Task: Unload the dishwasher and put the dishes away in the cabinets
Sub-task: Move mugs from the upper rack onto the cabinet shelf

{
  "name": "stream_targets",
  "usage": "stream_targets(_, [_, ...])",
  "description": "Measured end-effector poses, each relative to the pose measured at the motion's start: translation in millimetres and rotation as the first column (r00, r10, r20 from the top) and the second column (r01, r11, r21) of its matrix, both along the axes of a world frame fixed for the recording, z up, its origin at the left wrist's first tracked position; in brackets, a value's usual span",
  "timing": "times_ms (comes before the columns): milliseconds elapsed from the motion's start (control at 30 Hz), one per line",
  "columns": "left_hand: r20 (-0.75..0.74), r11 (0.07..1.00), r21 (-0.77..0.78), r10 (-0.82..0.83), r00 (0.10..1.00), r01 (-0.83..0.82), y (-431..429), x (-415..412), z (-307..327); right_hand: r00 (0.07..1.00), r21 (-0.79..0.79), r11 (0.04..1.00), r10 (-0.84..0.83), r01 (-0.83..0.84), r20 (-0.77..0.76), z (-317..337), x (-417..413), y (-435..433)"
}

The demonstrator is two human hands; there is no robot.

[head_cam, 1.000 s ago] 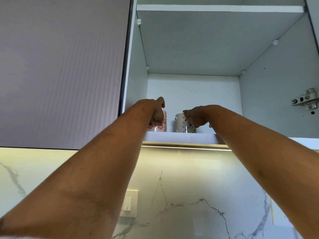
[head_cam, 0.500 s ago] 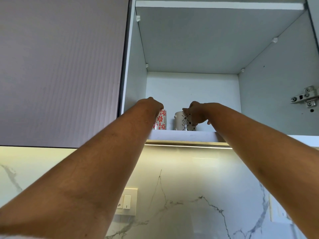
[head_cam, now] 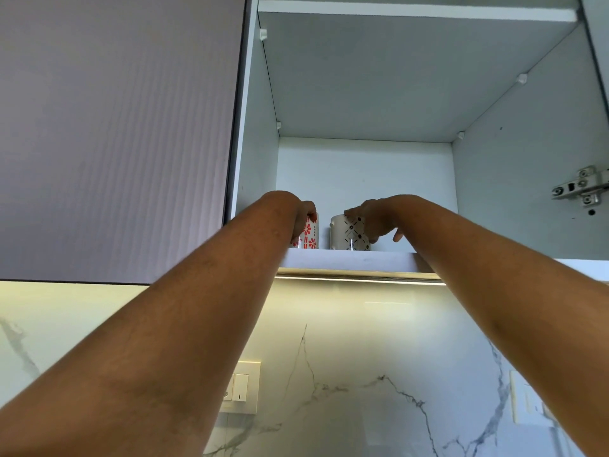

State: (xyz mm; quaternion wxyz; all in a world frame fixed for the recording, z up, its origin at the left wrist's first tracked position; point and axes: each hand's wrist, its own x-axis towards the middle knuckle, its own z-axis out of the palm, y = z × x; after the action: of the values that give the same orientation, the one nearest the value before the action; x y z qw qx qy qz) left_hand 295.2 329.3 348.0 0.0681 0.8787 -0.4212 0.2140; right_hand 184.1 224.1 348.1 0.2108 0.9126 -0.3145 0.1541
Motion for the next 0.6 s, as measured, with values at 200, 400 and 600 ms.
stream_targets(200, [0.056,0.996,0.072,0.046,0.997,-0.05,-1,1,-2,0.997,-0.029,0.999,-0.047,0.045,-0.055,1,5,-3])
stream_targets(400, [0.061,0.987,0.142,0.073,0.995,-0.081,-1,-4,-2,0.996,-0.054,0.996,-0.071,0.067,-0.059,1,10,-6])
stream_targets(600, [0.004,0.985,0.143,0.093,0.996,-0.093,0,-7,-1,0.995,-0.055,0.995,-0.087,0.085,-0.045,1,13,-8])
